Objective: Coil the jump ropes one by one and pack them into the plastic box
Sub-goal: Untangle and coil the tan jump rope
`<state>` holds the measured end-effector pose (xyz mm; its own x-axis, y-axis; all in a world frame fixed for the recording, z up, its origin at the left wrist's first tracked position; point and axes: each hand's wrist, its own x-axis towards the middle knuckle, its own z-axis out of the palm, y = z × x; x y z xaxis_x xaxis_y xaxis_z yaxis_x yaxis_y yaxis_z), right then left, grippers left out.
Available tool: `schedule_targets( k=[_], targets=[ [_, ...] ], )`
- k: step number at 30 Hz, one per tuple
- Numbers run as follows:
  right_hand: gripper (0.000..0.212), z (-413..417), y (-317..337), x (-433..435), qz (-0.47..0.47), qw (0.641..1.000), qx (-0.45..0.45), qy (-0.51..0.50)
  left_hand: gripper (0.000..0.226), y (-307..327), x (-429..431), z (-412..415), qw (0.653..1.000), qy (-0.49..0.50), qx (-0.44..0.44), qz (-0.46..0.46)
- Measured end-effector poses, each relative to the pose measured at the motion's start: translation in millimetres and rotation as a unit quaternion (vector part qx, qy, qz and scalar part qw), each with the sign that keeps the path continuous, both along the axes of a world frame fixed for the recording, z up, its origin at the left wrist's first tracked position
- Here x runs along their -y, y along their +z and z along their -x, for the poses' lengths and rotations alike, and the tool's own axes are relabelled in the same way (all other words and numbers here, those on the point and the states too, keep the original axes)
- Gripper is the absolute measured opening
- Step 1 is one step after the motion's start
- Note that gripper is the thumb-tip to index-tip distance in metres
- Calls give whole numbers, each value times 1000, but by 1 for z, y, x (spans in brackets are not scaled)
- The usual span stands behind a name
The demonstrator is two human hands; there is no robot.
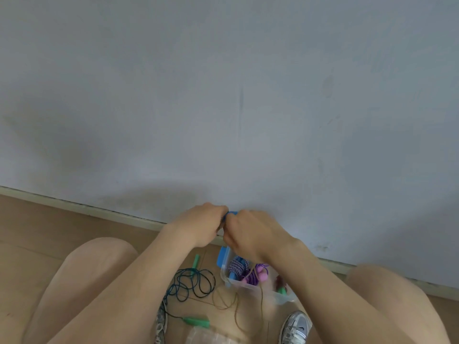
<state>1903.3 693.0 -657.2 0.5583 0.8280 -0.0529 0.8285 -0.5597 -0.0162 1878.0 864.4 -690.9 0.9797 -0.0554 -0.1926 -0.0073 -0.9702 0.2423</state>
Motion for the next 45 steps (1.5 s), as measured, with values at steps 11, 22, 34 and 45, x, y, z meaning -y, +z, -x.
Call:
schedule_targets(
  k=[11, 22, 34, 45],
  targets=[
    [5, -54, 16, 33, -372, 858, -321, -149, 40, 25, 4, 1, 978, -65, 30, 194],
    [30, -54, -4, 21, -402, 761, -443, -251, 13, 39, 2, 4, 948, 7, 184, 260],
    [17, -27, -8, 13, -290, 950, 7, -118, 10, 27, -13, -3, 984, 23, 129, 123],
    [23, -54, -3, 29, -346, 885, -254, -183, 11, 47, -13, 2, 954, -47, 89, 281]
  ],
)
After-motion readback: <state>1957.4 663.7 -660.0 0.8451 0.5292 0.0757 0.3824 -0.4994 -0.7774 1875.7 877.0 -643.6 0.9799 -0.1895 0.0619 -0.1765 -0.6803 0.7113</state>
